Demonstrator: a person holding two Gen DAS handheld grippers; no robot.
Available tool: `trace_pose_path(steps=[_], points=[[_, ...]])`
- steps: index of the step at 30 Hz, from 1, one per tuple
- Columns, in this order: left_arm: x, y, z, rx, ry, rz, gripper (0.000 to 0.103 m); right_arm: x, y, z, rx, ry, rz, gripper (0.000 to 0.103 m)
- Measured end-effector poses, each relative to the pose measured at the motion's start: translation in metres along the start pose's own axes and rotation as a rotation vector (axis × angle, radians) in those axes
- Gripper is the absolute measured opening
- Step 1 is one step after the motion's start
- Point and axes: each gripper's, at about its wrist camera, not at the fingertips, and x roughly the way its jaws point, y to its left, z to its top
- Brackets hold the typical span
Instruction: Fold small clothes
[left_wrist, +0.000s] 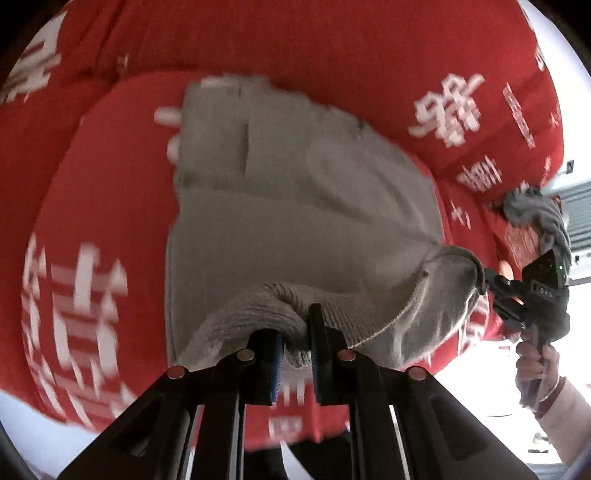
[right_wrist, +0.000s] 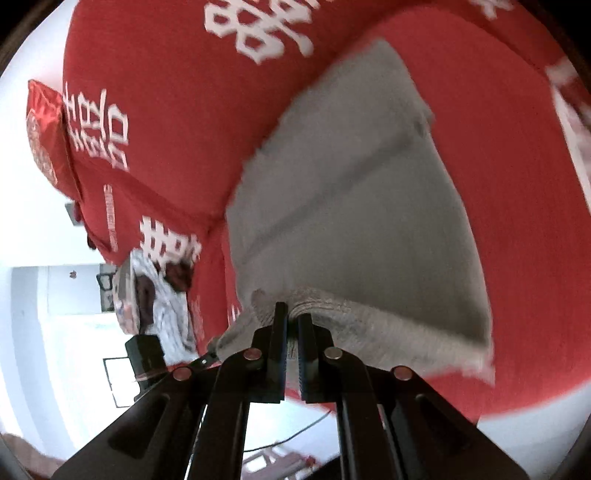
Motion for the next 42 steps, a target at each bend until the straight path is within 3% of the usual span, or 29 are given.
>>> trace_pose_path(steps=[5, 7, 10, 13, 14, 15, 22, 25, 28, 30, 40, 41, 42], points=[[0.037, -0.004, 0.053, 0.053, 0.015, 0.095, 0.013, 0.031, 0.003, 0.070, -0.004, 0.007, -0.073, 0.005], [0.043, 0.004, 0.064, 0.078, 0.045, 0.150, 0.014, 0.043, -0.005, 0.086, 0.010, 0.028, -0.099, 0.005], [0.052, 0.004, 0.074, 0.068, 0.085, 0.170, 0.014, 0.058, -0.016, 0.101, 0.032, 0.061, -0.121, 0.005], [0.052, 0.011, 0.081, 0.044, 0.113, 0.218, 0.039, 0.066, -0.030, 0.109, 0.071, 0.084, -0.118, 0.005], [0.047, 0.011, 0.084, 0.049, 0.095, 0.265, 0.059, 0.067, -0.034, 0.110, 0.082, 0.090, -0.114, 0.005], [0.043, 0.010, 0.085, 0.059, 0.075, 0.291, 0.066, 0.069, -0.038, 0.112, 0.097, 0.099, -0.104, 0.005], [0.033, 0.009, 0.097, 0.104, 0.091, 0.343, 0.066, 0.075, -0.041, 0.123, 0.074, 0.168, -0.097, 0.009], [0.046, 0.009, 0.098, 0.120, 0.129, 0.323, 0.066, 0.075, -0.026, 0.125, -0.022, 0.196, -0.157, 0.010], [0.068, 0.014, 0.098, 0.118, 0.181, 0.289, 0.066, 0.072, -0.008, 0.126, -0.140, 0.187, -0.245, 0.023], [0.077, 0.017, 0.099, 0.120, 0.194, 0.289, 0.066, 0.072, 0.001, 0.126, -0.203, 0.177, -0.305, 0.039], [0.105, 0.033, 0.096, 0.123, 0.224, 0.263, 0.066, 0.096, 0.007, 0.123, -0.302, 0.168, -0.473, 0.039], [0.104, 0.033, 0.095, 0.131, 0.215, 0.269, 0.061, 0.102, 0.005, 0.121, -0.309, 0.181, -0.498, 0.039], [0.103, 0.032, 0.095, 0.140, 0.212, 0.279, 0.049, 0.108, 0.003, 0.120, -0.317, 0.195, -0.530, 0.039]])
